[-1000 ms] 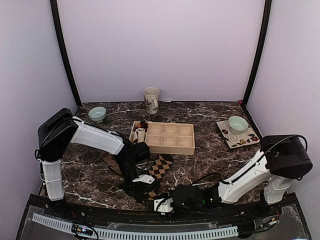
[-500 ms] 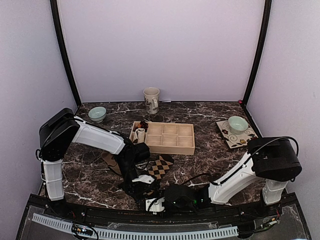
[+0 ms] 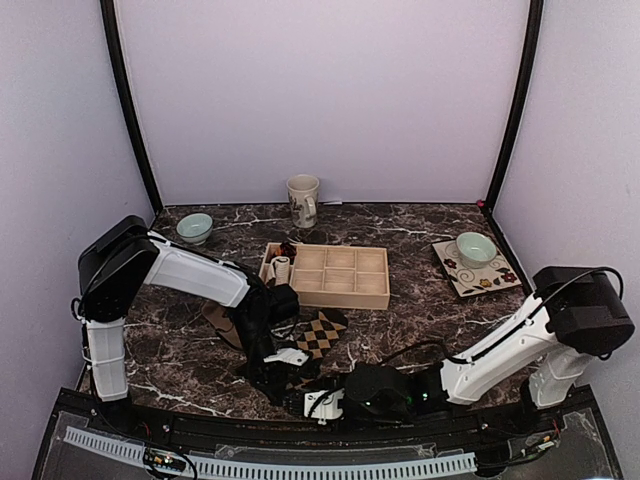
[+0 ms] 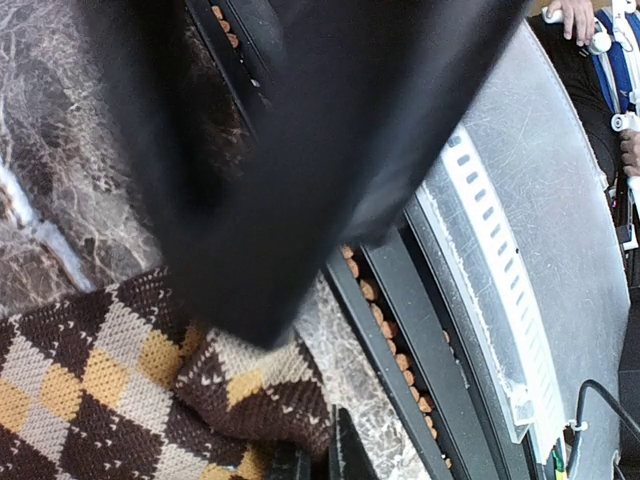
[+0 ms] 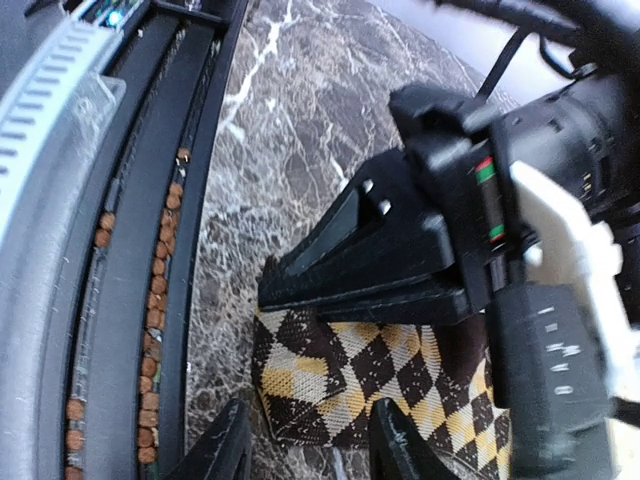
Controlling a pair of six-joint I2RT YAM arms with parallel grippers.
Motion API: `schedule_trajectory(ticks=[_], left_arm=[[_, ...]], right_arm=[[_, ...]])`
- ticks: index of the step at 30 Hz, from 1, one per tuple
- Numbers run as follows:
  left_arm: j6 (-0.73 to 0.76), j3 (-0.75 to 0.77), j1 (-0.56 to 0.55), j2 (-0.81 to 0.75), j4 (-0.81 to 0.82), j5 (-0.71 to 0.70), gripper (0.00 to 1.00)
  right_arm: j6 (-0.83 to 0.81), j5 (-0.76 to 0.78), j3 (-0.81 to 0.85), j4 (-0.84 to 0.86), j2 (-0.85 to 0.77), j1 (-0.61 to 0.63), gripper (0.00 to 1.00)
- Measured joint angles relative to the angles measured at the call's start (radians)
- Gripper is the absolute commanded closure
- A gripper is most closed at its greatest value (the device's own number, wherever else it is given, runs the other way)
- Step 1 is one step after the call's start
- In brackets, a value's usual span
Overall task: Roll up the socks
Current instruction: Roll the sock at the center of the board.
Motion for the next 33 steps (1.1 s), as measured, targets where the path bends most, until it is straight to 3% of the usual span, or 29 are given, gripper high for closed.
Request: schedule_trajectory(ticks=[5, 9, 17, 33], left_arm=[[0.0, 0.0, 0.0, 0.0, -0.001, -0.001, 0.96], [0.0, 0.0, 0.0, 0.0, -0.001, -0.003, 0.96], [0.001, 0.0, 0.002, 0.0, -0.002, -0.004, 0.96], [0.003, 0.0, 0.006, 0.0, -0.003, -0.004, 0.96]], right_arm=[[0.036, 0.009, 0.011, -0.014, -0.039, 0.017, 0.9], [0.046, 0.016, 0.047, 0.009, 0.03, 0.016, 1.0], [0.053, 0.019, 0.071, 0.063, 0.135, -0.005, 1.0], [0.224, -0.008, -0.025, 0.134, 0.126, -0.016, 0.99]])
